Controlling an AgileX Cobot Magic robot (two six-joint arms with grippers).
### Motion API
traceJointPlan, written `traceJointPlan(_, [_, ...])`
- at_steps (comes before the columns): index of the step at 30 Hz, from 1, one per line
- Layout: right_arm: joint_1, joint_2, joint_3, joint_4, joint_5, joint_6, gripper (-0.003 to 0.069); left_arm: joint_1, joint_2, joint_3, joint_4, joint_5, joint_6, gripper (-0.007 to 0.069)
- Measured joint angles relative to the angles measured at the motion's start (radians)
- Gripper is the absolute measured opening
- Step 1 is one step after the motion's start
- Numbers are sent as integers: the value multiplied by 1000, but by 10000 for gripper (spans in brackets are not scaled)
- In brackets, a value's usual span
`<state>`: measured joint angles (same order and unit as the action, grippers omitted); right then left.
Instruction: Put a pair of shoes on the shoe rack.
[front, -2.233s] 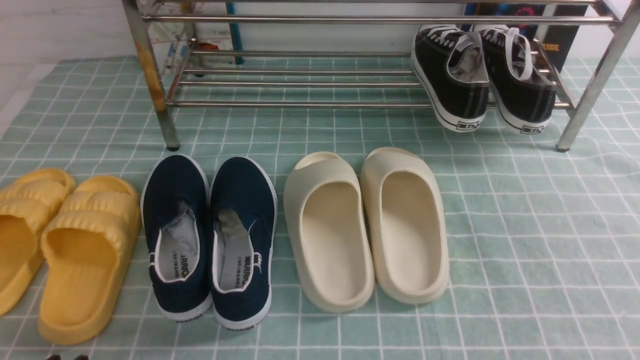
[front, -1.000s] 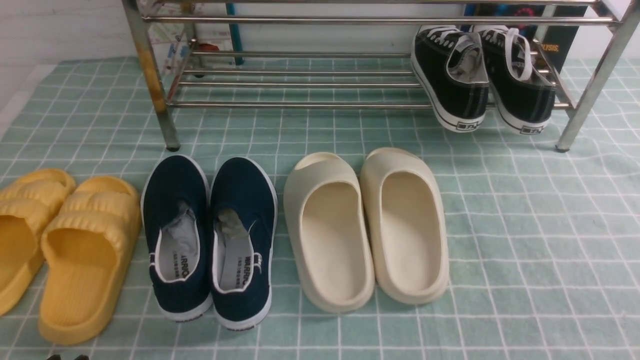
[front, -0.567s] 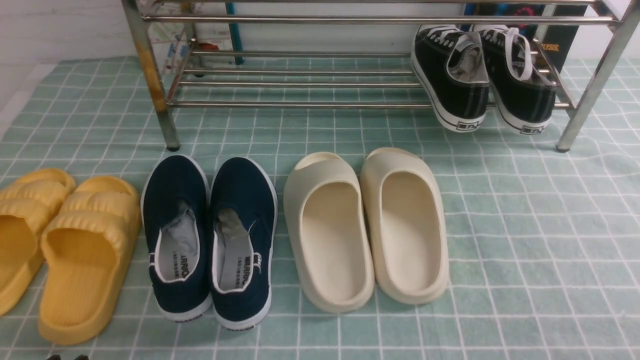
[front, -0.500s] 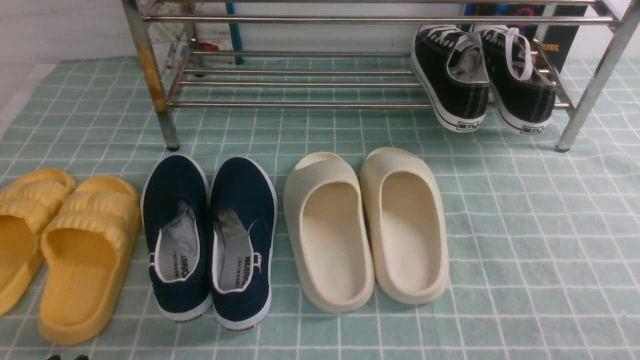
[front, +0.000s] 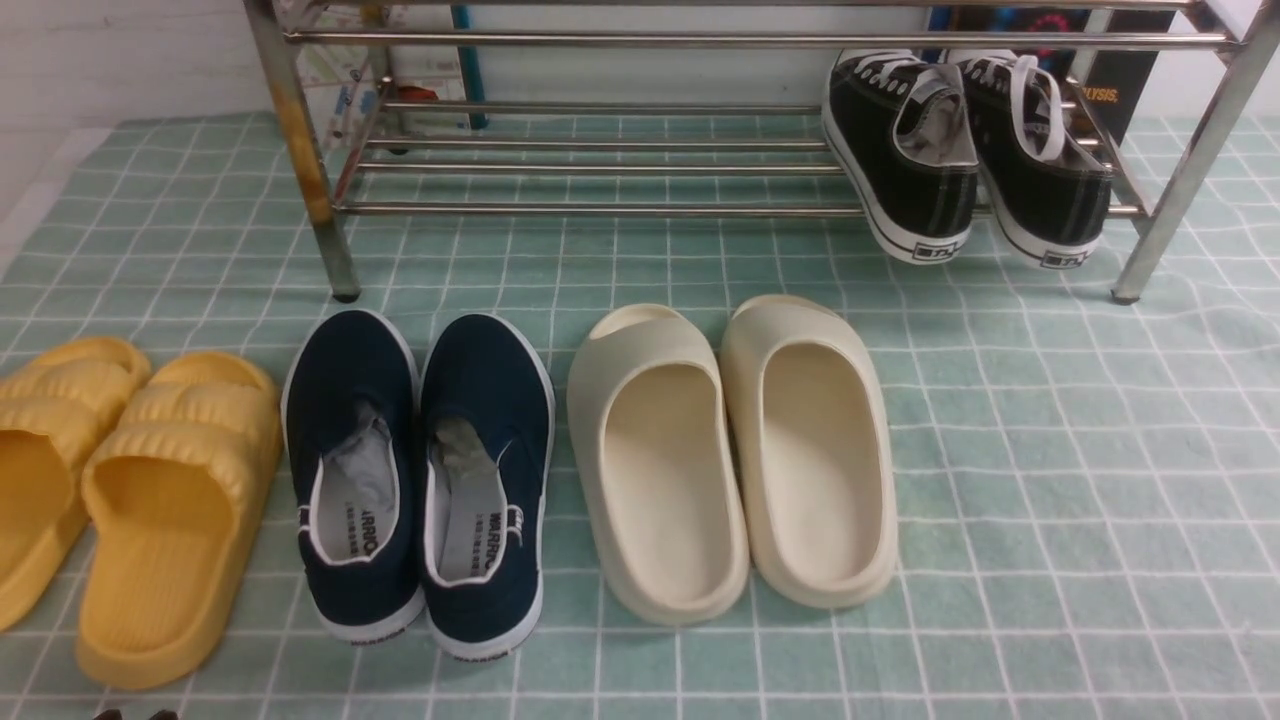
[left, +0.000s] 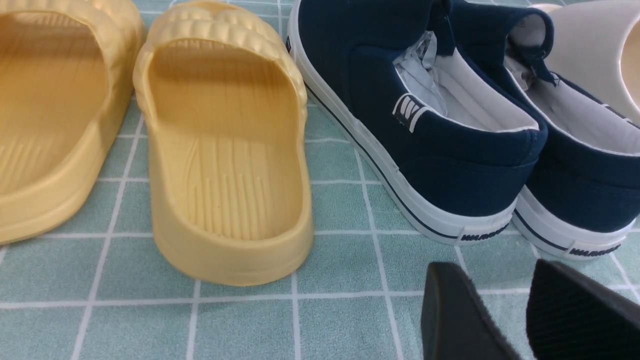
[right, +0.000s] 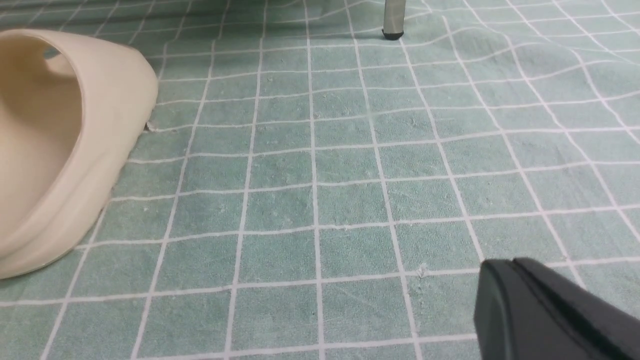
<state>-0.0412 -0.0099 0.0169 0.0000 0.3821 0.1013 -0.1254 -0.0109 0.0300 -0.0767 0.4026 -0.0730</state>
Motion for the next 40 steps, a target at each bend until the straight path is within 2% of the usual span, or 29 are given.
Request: traceJointPlan(40, [0, 0, -1, 0, 1, 19, 31, 0, 0, 0, 0, 0, 0, 239])
